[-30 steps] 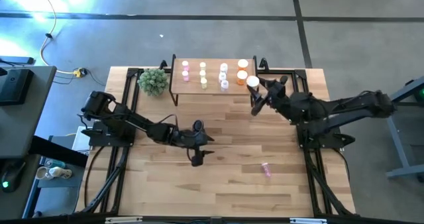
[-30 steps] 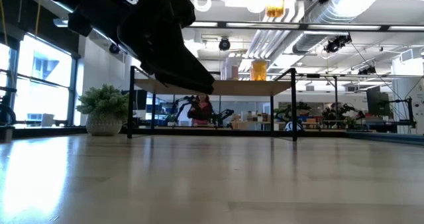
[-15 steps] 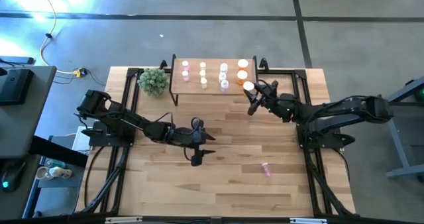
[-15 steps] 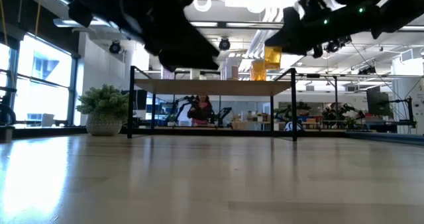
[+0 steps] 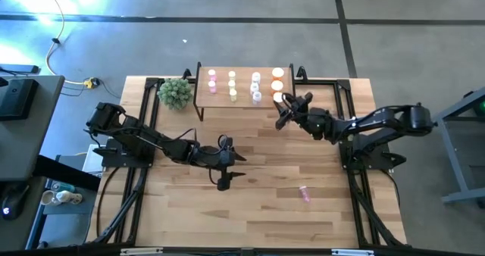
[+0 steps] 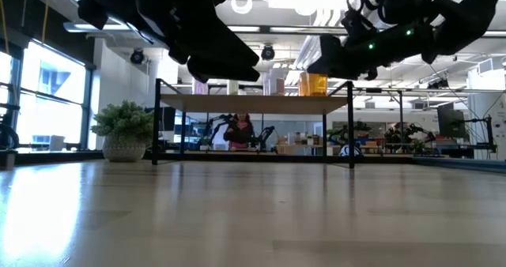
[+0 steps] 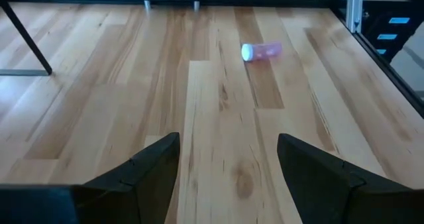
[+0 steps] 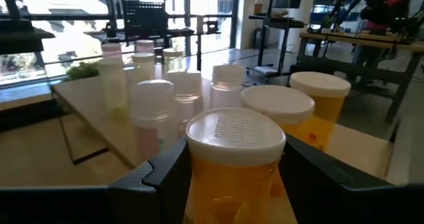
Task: Pick and place medicine bottles onto shelf by color
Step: Put the orange pill bottle aligned with the other orange pill bottles on the shelf
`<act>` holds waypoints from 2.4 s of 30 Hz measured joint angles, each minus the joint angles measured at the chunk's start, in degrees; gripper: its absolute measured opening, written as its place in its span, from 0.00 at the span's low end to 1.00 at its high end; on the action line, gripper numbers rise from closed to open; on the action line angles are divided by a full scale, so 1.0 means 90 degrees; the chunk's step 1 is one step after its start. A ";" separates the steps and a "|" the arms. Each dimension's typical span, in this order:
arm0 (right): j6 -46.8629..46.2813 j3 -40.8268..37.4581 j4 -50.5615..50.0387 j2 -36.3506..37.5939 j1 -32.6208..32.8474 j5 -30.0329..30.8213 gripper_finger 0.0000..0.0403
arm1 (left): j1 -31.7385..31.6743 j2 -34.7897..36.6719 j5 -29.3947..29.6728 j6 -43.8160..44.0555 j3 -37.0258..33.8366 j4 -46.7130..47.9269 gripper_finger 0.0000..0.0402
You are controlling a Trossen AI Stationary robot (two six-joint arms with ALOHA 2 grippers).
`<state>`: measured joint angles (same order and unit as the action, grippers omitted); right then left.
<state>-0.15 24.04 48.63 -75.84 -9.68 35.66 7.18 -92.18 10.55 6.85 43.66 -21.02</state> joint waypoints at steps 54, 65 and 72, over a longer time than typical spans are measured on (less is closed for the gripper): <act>-0.0161 0.0670 -0.1265 -0.0123 -0.0534 -0.0644 0.61 | -0.0003 -0.0007 0.0012 -0.0005 0.0002 0.0019 0.61; -0.0293 0.1317 -0.2573 -0.0115 -0.0449 -0.0656 0.67 | -0.0005 -0.0007 0.0012 -0.0005 0.0002 0.0022 0.61; -0.0339 0.1368 -0.2704 -0.0111 -0.0449 -0.0324 0.67 | -0.0005 -0.0007 0.0010 -0.0005 0.0002 0.0024 0.61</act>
<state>-3.20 36.35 24.29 -76.84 -13.72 32.75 7.14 -92.25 10.63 6.81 43.68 -20.80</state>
